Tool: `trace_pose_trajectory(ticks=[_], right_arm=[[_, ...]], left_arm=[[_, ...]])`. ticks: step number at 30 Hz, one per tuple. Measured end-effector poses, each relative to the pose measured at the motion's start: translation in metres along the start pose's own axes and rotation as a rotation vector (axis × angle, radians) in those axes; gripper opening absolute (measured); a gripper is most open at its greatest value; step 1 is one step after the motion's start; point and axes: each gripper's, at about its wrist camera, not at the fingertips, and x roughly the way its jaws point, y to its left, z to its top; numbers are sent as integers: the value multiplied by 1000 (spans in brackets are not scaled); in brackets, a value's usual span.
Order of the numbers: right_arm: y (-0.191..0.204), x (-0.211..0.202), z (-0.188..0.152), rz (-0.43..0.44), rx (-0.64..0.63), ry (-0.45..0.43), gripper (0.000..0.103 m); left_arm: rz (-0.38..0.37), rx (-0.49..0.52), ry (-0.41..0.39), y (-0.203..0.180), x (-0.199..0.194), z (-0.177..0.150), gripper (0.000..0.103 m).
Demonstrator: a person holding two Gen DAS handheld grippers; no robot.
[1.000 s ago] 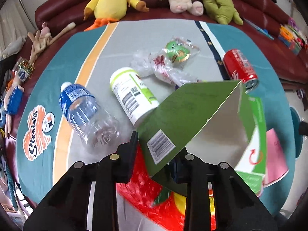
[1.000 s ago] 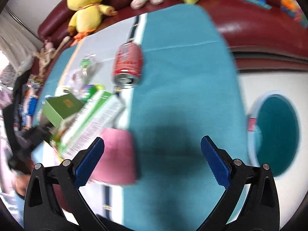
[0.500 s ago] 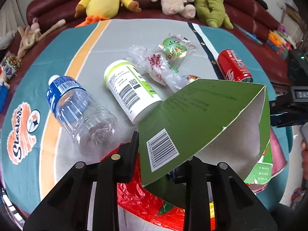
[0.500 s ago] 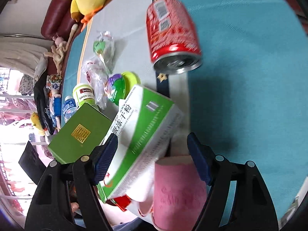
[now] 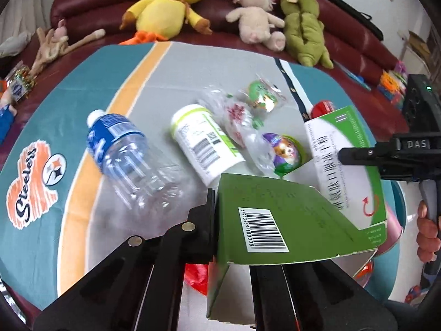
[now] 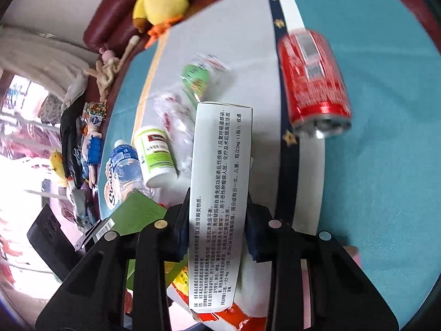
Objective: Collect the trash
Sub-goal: 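Grasp the green tissue box with the left tool while the right tool grasps the white-green medicine box, then carry the green box and medicine box with both tools over the teal bin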
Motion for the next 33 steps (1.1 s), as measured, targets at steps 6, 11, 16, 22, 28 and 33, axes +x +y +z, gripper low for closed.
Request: trace_pose_trajectory(ticks=[6,11,16,22,28,33], right_arm=[[1,-27,7,32,-3,-51,32],[-11,-18,1,3,1,7,34],[-18,-10,-3,-49,-3,6,41],[-12,-2,1,-72,-35,12,44],[-10,0,19,-125,-49,-13,56],[-1,-3,23,-129,-85,-23,57]], left_arm=[[-4,-11,-6,1,-10,0,4],[-1,26,16,-16,-1,1,4],[5,46,41,-26,10,-9,4],[0,41,48,-26,15,-9,5],[-15,41,55,-22,16,-8,5],[-37,27,59,-17,19,-7,5]])
